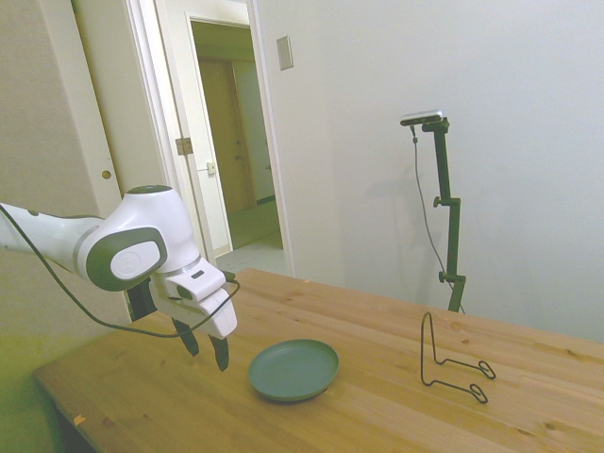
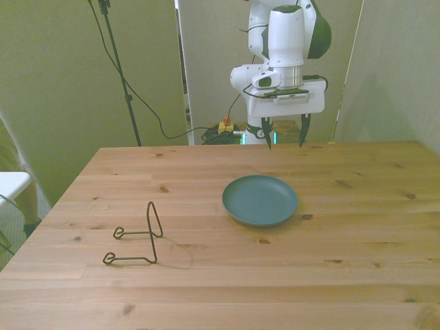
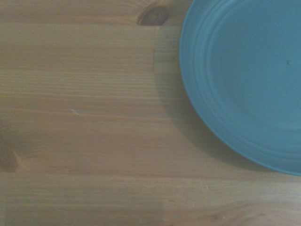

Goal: Load the plate

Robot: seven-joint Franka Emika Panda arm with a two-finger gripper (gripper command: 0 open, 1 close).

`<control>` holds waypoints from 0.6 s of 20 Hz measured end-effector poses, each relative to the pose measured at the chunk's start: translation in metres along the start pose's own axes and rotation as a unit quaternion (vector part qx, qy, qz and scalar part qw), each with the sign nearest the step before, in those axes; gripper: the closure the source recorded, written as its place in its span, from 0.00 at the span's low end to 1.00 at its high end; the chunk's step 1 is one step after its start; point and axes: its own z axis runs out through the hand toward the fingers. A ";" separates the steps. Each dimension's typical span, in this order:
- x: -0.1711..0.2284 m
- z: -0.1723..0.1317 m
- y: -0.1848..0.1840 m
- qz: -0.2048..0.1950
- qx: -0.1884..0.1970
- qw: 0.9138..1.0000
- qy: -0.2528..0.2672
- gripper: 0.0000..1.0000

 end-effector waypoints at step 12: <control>0.006 0.020 -0.057 0.040 -0.037 0.997 0.062 0.00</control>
